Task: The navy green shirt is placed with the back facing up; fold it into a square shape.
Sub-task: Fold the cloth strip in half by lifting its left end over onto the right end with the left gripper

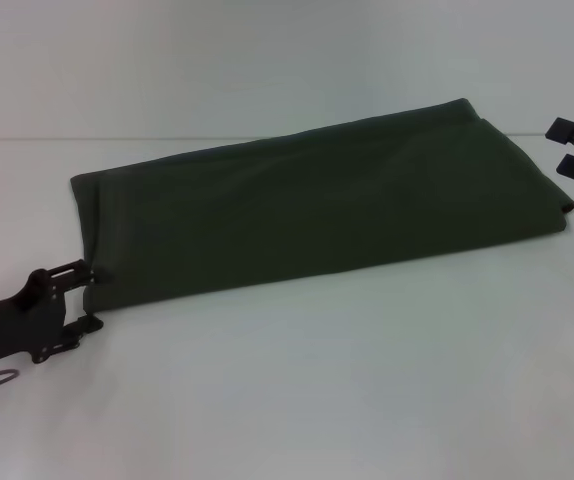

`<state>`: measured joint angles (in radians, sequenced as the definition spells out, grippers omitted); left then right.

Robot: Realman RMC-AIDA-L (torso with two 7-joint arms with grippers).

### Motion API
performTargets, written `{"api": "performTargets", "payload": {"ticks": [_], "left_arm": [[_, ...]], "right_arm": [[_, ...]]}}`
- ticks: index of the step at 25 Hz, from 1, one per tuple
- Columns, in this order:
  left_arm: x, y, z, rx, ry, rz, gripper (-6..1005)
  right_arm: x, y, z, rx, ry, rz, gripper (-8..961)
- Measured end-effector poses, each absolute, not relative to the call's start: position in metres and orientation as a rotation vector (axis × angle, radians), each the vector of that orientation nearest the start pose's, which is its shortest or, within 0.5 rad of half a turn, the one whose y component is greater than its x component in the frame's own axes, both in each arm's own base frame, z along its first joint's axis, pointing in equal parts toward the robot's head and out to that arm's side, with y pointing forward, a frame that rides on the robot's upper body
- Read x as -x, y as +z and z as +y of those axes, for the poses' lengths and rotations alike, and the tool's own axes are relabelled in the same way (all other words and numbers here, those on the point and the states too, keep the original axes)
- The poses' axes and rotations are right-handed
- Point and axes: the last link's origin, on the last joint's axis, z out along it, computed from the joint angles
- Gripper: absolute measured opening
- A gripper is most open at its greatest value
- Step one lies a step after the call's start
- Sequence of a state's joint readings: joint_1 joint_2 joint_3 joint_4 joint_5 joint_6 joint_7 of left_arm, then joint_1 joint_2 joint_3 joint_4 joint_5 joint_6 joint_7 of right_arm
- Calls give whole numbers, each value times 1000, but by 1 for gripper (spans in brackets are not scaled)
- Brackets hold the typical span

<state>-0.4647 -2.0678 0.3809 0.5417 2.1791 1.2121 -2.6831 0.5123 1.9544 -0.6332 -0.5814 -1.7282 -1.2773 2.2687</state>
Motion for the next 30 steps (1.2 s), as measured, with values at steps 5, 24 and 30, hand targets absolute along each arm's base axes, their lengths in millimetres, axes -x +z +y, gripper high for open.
{"api": "performTargets", "payload": {"ticks": [5, 24, 30], "left_arm": [[357, 9, 329, -1553, 1102, 2846, 724], [346, 7, 335, -1669, 1226, 2717, 723], [348, 2, 340, -1665, 1156, 2780, 724]], "right_arm": [[-304, 78, 378, 1834, 1134, 1736, 768], [-307, 80, 377, 1801, 1160, 1740, 767], [-309, 81, 376, 1795, 1157, 1741, 767]]}}
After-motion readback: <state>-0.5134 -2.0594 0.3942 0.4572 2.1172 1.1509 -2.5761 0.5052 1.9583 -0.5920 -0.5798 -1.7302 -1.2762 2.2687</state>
